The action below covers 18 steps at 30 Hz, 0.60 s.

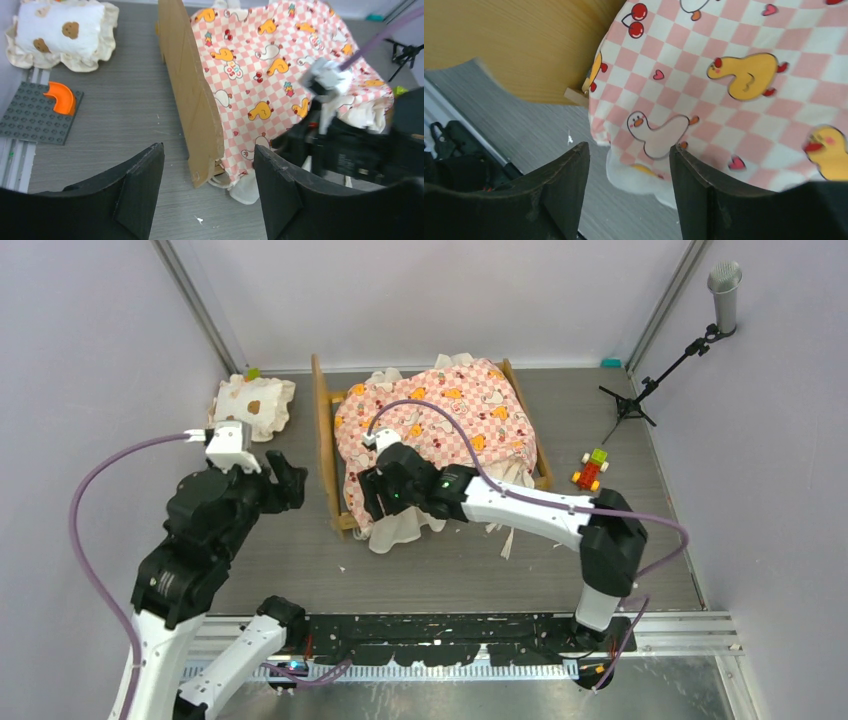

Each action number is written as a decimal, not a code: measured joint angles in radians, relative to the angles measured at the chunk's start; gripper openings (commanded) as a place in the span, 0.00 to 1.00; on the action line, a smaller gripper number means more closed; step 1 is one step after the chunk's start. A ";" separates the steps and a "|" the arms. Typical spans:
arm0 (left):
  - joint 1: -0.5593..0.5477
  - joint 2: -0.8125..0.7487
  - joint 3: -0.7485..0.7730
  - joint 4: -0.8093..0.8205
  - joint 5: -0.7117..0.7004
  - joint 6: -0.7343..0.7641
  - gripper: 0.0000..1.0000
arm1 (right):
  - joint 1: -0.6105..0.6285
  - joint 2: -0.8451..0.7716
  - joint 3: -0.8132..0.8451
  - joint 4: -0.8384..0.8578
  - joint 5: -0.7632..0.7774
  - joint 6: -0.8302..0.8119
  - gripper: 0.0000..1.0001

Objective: Set up the pet bed
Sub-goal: Cross the ropes on the bed frame.

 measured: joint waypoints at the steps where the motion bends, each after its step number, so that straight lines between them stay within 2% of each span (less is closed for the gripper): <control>1: 0.000 -0.025 0.000 0.000 -0.002 0.000 0.68 | 0.000 0.039 0.019 0.004 -0.009 -0.005 0.69; 6: 0.000 -0.085 -0.001 -0.003 -0.006 0.001 0.68 | 0.000 0.169 0.117 0.009 -0.029 -0.027 0.69; 18: 0.000 -0.116 -0.054 -0.021 -0.006 0.029 0.72 | -0.002 0.278 0.200 0.002 -0.056 -0.067 0.66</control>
